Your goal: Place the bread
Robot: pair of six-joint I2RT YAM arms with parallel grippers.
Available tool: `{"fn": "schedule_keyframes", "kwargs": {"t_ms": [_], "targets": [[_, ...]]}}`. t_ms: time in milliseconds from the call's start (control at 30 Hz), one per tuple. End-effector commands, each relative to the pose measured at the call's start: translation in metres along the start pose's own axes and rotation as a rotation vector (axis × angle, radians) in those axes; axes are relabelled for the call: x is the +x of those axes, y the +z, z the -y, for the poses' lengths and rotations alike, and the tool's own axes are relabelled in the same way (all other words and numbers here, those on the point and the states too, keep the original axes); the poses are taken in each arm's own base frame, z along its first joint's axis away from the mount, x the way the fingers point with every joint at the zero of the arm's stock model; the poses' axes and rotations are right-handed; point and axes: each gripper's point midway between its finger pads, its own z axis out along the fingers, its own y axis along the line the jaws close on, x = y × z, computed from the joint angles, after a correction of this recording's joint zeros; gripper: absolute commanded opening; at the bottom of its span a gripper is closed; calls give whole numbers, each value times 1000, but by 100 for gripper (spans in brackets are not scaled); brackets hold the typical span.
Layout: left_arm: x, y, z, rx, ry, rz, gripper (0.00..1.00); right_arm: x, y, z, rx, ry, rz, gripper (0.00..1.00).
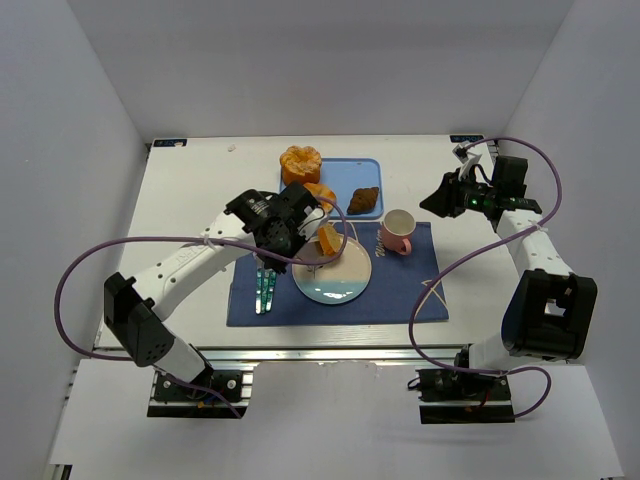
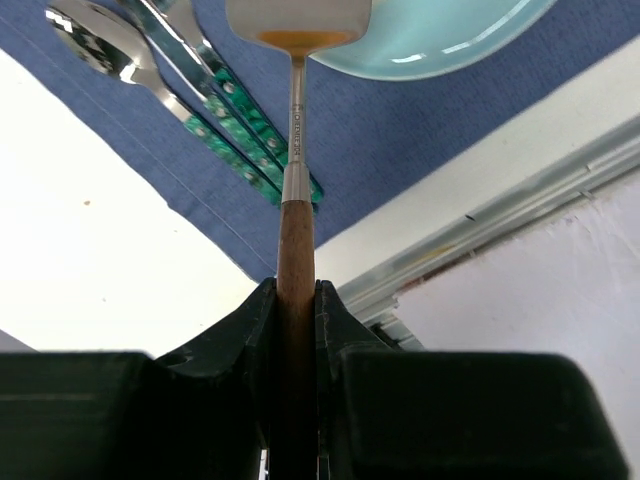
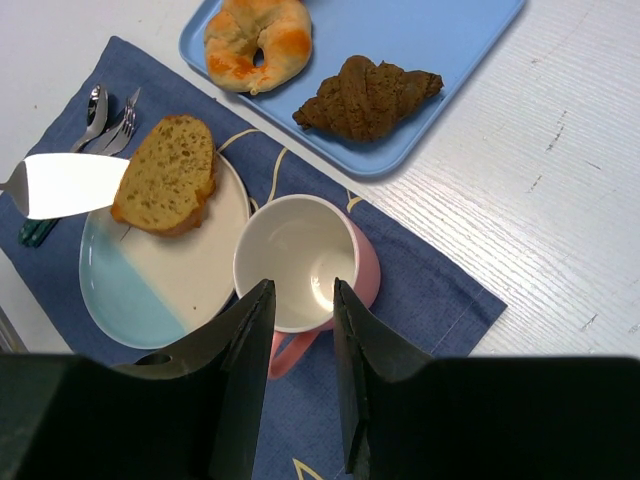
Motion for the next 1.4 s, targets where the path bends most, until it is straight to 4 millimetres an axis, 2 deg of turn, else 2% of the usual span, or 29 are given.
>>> {"fn": "schedule_keyframes", "kwargs": {"t_ms": [0, 200, 267, 300, 333, 367, 533, 600, 667, 700, 733, 767, 800, 833, 900, 933, 967, 1000, 1033, 1067, 1100, 1133, 1167, 1200, 1233, 1300, 1333, 1367], "targets": [[-5, -16, 11, 56, -15, 49, 0, -24, -8, -3, 7, -65, 58, 36], [4, -26, 26, 138, -84, 88, 0, -23, -8, -3, 9, -59, 55, 36], [16, -30, 36, 183, -124, 45, 0, -23, -7, -3, 8, -56, 55, 36], [31, -33, 40, 207, -141, -13, 0, -24, -8, -2, 11, -63, 56, 36], [32, -33, 41, 208, -140, -12, 0, -24, -8, -2, 11, -66, 57, 36], [46, -37, 44, 218, -166, -58, 0, -24, -7, -2, 11, -64, 54, 36], [66, -60, 60, 309, -280, -15, 0, -25, -5, -1, -2, -44, 54, 36], [64, -73, 61, 326, -336, 47, 0, -26, -4, -1, -5, -40, 56, 35], [41, -90, 56, 332, -409, 211, 0, -28, -5, -2, -7, -45, 60, 35], [30, -93, 43, 273, -450, 290, 0, -26, -5, -2, -8, -42, 55, 35], [10, -102, 36, 262, -513, 397, 0, -27, -5, -3, -10, -44, 55, 35], [1, -104, 24, 216, -553, 460, 0, -27, -5, -3, -11, -47, 55, 35], [-7, -106, 4, 131, -604, 535, 0, -28, -6, -4, -13, -46, 55, 35], [-23, -110, -6, 103, -631, 611, 0, -28, -5, -4, -16, -47, 54, 35], [-29, -99, -31, 16, -675, 628, 0, -30, -5, -5, -21, -52, 57, 35], [-35, -91, -64, -32, -728, 641, 0, -30, -6, -7, -26, -49, 54, 35], [-34, -84, -79, -42, -765, 636, 0, -31, -6, -8, -28, -51, 54, 35], [-17, -68, -118, -101, -864, 620, 0, -32, -6, -8, -29, -56, 57, 35], [-19, -66, -136, -101, -863, 659, 0, -33, -7, -9, -32, -59, 57, 35], [-10, -58, -153, -135, -882, 656, 0, -33, -7, -9, -32, -59, 57, 35], [7, -38, -167, -165, -903, 617, 0, -32, -6, -9, -32, -58, 57, 35], [26, -27, -202, -235, -929, 602, 0, -33, -7, -10, -38, -58, 58, 35], [33, -18, -212, -243, -926, 589, 0, -32, -6, -10, -41, -56, 56, 35], [54, 0, -226, -263, -950, 558, 0, -32, -6, -11, -43, -53, 56, 35], [50, 7, -239, -288, -875, 579, 0, -32, -6, -11, -44, -53, 58, 35], [50, 22, -243, -289, -795, 571, 0, -32, -7, -12, -44, -53, 57, 35], [51, 40, -243, -267, -728, 552, 0, -32, -7, -12, -44, -55, 57, 35], [53, 50, -243, -266, -681, 532, 0, -31, -7, -12, -44, -53, 56, 35]]}}
